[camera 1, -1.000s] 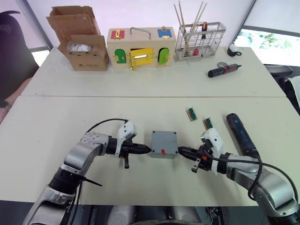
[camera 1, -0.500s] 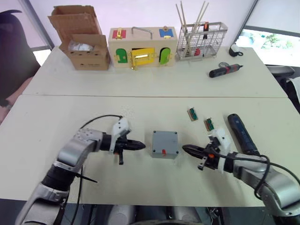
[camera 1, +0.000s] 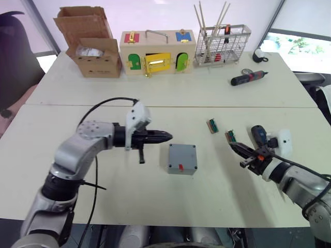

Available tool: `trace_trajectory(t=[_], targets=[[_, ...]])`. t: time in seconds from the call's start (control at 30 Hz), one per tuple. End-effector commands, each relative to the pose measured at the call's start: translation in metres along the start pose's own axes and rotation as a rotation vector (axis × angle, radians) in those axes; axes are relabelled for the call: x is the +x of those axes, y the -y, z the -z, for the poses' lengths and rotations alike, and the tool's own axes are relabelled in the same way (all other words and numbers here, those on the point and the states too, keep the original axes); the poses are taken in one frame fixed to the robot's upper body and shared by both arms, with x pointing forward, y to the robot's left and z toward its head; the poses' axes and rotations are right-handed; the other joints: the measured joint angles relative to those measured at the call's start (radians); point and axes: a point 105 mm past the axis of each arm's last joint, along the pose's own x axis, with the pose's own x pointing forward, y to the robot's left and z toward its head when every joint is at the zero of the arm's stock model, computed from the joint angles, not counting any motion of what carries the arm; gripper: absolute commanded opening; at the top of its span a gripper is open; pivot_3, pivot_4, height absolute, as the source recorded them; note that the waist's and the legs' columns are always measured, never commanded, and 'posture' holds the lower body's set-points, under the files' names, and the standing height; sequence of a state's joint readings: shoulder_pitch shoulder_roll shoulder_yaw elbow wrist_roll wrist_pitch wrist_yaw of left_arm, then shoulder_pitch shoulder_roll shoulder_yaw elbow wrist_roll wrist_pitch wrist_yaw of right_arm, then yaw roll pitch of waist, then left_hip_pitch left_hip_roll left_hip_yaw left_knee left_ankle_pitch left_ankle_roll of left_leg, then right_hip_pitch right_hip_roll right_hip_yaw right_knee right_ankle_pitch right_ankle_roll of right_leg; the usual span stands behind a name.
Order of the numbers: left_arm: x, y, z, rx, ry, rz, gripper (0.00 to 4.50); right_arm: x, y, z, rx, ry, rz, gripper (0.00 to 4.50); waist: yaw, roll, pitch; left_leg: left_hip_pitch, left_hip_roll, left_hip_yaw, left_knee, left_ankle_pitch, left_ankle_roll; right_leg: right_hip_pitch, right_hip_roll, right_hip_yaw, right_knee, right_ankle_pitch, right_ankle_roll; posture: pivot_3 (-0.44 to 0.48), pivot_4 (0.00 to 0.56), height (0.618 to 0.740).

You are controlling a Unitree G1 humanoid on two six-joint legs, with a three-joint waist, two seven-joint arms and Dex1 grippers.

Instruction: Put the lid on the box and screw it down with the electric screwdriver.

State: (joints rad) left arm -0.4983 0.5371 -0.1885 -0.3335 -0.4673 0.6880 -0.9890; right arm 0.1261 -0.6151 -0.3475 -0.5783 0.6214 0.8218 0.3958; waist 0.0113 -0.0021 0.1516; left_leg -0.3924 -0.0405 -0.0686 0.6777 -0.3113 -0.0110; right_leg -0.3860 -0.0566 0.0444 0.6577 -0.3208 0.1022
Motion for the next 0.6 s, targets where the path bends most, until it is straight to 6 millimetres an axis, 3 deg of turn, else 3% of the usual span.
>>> trace_trajectory(t=[0.03, 0.1, 0.2, 0.33, 0.37, 0.6], targets=[[0.005, 0.005, 0.000, 0.037, 0.006, 0.014, 0.00, 0.001, 0.008, -0.005, -0.034, 0.032, 0.062, 0.57, -0.003, 0.000, 0.000, 0.000, 0.000, 0.001, -0.001, 0.000, 0.000, -0.001, 0.000, 0.000, 0.001, 0.000, 0.000, 0.000, 0.150, 0.740], [0.007, 0.007, 0.002, 0.038, 0.002, 0.025, 0.00, 0.004, 0.007, -0.005, -0.044, 0.031, 0.055, 1.37, -0.004, 0.000, 0.000, 0.000, 0.000, 0.001, -0.001, 0.001, -0.001, -0.003, 0.000, 0.001, 0.003, 0.000, 0.000, 0.000, 0.150, 0.740], [0.008, 0.013, 0.004, 0.019, 0.004, 0.061, 0.00, 0.009, 0.007, -0.007, -0.052, 0.049, 0.067, 3.00, -0.004, 0.000, 0.000, 0.000, 0.000, 0.001, -0.001, 0.002, -0.003, -0.003, 0.000, 0.001, 0.005, 0.000, 0.000, 0.000, 0.150, 0.740], [0.009, 0.016, 0.005, 0.015, 0.005, 0.074, 0.00, 0.015, 0.011, -0.006, -0.065, 0.051, 0.091, 4.26, 0.000, 0.000, 0.000, 0.000, 0.000, 0.001, 0.000, 0.002, -0.003, -0.003, 0.001, 0.001, 0.005, 0.000, 0.000, 0.000, 0.150, 0.740], [0.010, 0.017, 0.006, 0.014, 0.005, 0.080, 0.00, 0.017, 0.013, -0.007, -0.068, 0.059, 0.102, 4.48, 0.000, 0.000, 0.000, 0.000, 0.000, 0.001, 0.000, 0.002, -0.003, -0.003, 0.000, 0.001, 0.005, 0.000, 0.000, 0.000, 0.150, 0.740], [0.009, 0.017, 0.008, 0.003, -0.003, 0.079, 0.00, 0.031, 0.025, -0.007, -0.056, 0.088, 0.157, 4.48, -0.002, 0.000, 0.000, 0.000, 0.000, 0.001, 0.000, 0.002, -0.003, -0.004, 0.001, 0.001, 0.006, 0.000, 0.000, 0.000, 0.150, 0.740]])
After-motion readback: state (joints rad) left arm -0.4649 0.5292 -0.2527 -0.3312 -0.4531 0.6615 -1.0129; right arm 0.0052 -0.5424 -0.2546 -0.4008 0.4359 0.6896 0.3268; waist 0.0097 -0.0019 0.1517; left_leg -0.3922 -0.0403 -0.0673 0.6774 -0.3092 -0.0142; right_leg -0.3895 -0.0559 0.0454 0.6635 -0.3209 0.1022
